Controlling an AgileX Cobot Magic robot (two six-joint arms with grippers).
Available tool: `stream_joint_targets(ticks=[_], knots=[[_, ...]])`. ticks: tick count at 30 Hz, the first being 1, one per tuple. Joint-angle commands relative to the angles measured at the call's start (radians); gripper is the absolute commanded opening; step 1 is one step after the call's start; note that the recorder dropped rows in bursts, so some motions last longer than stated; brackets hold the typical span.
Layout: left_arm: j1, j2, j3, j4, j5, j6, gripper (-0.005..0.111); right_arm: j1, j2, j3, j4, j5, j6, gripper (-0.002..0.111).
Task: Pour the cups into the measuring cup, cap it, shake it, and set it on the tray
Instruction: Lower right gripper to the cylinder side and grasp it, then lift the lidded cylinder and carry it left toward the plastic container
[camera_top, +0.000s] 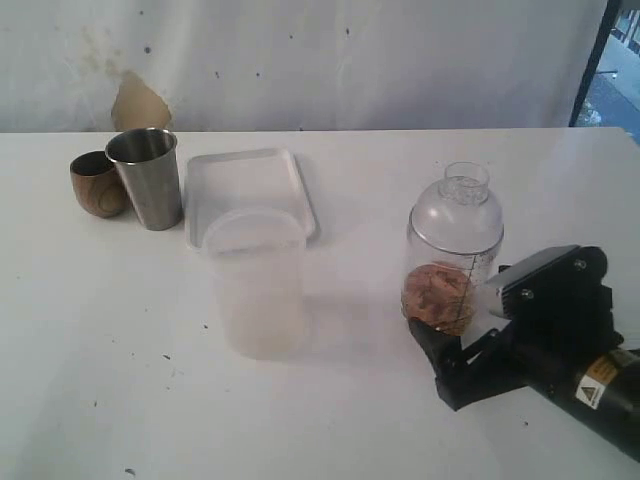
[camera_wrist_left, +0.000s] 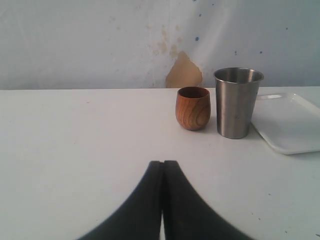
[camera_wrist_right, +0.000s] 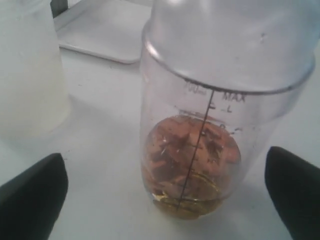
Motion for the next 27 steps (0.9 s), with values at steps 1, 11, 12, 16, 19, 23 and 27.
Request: stream_joint_targets(ticks=[1,11,12,16,19,23,27], knots=[[-0.004,-0.004,0.005,-0.004,-0.003,0.002,0.000,-0.001,0.113,-0.050,0.096,-0.058,-0.082,0.105],[-0.004,-0.004,0.005,-0.004,-0.003,0.002,0.000,-0.001,0.273,-0.175,0.147,-0.083,-0.070,0.105],[-0.004,-0.004,0.005,-0.004,-0.003,0.002,0.000,-0.001,0.286,-0.188,0.138,-0.085,-0.070,0.105],[-0.004,-0.004,0.005,-0.004,-0.003,0.002,0.000,-0.001,0.330,-0.232,0.139,-0.102,-0.070,0.105],[-0.004,-0.004,0.005,-0.004,-0.003,0.002,0.000,-0.001,0.346,-0.250,0.139,-0.117,-0.070,0.105],[-0.004,-0.004,0.005,-0.004,-0.003,0.002,0.000,-0.001,0.348,-0.265,0.132,-0.146,-0.063,0.105],[-0.004,-0.004,0.005,-0.004,-0.003,0.002,0.000,-0.001,0.348,-0.267,0.116,-0.178,-0.017,0.105]])
